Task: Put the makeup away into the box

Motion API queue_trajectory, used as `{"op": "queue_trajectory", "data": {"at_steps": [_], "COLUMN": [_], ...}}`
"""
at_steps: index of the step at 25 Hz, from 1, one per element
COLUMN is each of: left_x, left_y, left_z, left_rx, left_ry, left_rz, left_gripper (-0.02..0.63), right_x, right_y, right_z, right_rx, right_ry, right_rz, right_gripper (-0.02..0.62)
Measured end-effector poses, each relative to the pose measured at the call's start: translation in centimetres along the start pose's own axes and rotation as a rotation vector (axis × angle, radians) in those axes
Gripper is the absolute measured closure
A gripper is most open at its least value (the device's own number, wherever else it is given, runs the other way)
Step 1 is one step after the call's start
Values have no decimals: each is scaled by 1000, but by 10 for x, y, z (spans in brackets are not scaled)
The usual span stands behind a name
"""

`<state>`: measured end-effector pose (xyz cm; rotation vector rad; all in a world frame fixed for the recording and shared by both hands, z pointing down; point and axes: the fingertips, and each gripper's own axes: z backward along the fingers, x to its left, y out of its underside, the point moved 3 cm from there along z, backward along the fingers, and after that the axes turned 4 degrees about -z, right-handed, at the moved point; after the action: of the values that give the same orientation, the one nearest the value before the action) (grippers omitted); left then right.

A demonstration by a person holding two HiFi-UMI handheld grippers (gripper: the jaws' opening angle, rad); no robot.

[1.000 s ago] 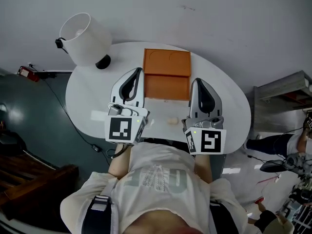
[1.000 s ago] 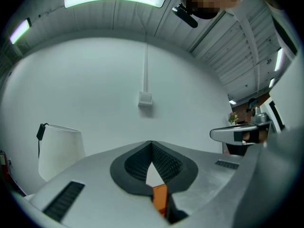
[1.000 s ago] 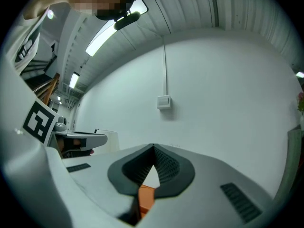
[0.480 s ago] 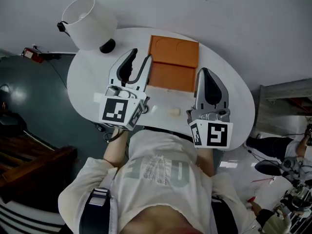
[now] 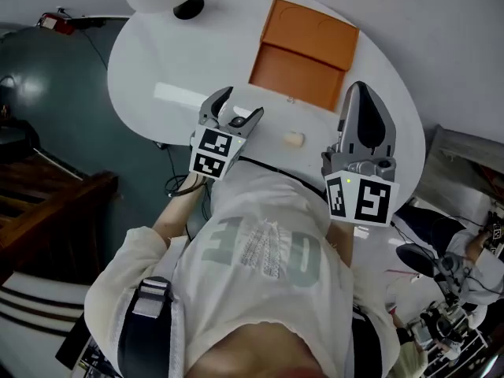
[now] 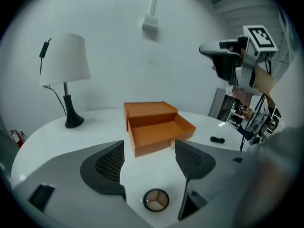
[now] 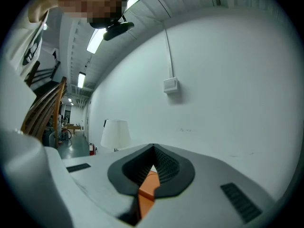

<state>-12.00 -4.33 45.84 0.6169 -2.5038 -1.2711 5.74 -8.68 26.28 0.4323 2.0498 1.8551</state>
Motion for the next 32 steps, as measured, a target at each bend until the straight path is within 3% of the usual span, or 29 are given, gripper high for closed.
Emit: {"op": "queue_trajectory", "data": {"at_steps": [6, 9, 14, 18, 29, 32], "left_x": [-11, -15, -14, -10, -8, -5], "left_y": [84, 108, 116, 118, 116, 103], "left_z": [-12, -14, -19, -18, -18, -17], "left_rx": [219, 273, 288, 283, 292, 255], "left_ry": [14, 9, -16, -50, -60, -70], "left_rz": [38, 75, 55, 22, 38, 38], "left_gripper": [285, 285, 294, 351, 364, 365], "right_x": [4, 7, 12, 18, 16, 14], "right_y": [11, 14, 20, 23, 23, 21], "right_z": [-7, -7, -7, -7, -6, -5], "right_rx": [49, 66, 90, 98, 94, 87], "right_ry": [-39, -56, -79, -98, -97, -93], "right_rz": [9, 32, 39, 44, 24, 20], "right_gripper": [591, 591, 591, 591, 591, 591]}}
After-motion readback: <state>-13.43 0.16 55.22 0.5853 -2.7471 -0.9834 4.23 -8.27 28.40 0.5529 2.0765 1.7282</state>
